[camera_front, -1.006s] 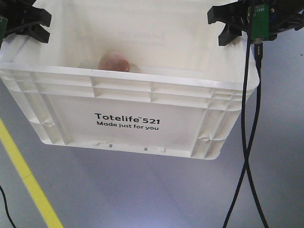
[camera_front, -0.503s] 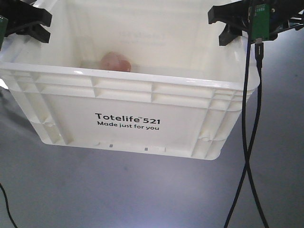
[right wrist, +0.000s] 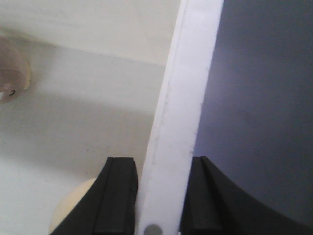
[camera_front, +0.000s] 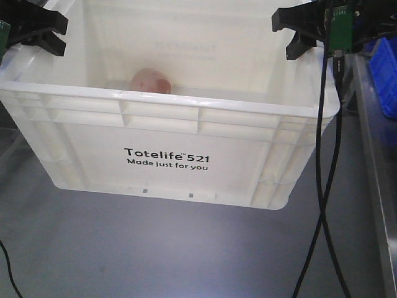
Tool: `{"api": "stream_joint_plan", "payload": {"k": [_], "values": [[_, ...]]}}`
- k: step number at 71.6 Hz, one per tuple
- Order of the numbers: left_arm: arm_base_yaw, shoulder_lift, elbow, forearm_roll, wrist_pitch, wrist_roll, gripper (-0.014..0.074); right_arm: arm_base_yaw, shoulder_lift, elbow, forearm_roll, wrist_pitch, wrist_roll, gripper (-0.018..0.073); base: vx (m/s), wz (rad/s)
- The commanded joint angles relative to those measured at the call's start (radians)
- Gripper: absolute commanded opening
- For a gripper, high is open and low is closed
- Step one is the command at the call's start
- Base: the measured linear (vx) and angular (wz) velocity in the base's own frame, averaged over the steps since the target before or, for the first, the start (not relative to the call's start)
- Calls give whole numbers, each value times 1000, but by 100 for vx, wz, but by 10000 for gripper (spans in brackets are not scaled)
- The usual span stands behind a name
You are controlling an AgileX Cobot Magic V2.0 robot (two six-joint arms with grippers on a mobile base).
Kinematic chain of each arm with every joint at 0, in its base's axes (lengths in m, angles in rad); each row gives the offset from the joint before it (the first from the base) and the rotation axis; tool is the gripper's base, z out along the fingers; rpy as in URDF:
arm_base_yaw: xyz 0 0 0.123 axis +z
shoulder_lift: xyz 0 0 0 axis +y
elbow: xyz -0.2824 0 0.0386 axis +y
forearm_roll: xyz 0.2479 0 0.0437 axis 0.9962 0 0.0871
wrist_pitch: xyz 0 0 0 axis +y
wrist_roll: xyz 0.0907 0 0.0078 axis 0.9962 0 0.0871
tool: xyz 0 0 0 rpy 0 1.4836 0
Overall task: Place moving items into box and shelve
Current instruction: 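Keep gripping the tote rims with both grippers while driving toward the blue-bin shelves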
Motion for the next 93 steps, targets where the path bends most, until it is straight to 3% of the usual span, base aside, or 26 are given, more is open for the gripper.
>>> {"api": "stream_joint_plan", "payload": {"k": [1, 39, 93], "values": [[-15, -59, -42, -137, -108, 8, -17, 11, -56, -44, 100, -120, -31, -12, 27, -50], [-15, -59, -42, -137, -108, 8, -17, 11, -56, -44, 100, -119, -31, -12, 30, -36], [-15, -59, -42, -138, -106, 8, -17, 11, -56, -44, 99, -114, -31, -12, 39, -5]]}}
